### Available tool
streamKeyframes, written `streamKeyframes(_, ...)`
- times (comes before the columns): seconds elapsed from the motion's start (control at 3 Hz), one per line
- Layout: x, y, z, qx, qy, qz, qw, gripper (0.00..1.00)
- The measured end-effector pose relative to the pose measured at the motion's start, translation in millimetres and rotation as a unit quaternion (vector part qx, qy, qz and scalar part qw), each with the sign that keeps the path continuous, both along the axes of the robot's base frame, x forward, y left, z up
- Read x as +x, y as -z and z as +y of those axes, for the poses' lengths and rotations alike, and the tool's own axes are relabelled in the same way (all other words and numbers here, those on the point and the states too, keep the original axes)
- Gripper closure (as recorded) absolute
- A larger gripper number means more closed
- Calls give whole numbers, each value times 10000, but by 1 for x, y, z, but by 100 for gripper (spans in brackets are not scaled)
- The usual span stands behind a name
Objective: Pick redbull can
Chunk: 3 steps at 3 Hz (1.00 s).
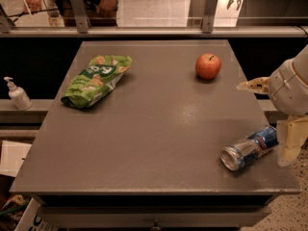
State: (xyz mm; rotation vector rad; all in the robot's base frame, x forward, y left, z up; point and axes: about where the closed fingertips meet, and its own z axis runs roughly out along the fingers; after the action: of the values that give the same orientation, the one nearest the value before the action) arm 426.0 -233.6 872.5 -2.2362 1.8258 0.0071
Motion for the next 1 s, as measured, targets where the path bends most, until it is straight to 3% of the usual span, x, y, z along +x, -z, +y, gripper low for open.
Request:
streamKeyframes(0.33, 3, 15, 4, -180, -199, 5, 9996, 0)
streamKeyframes(1.0, -9, 43, 7, -306, -245, 196, 9990, 41)
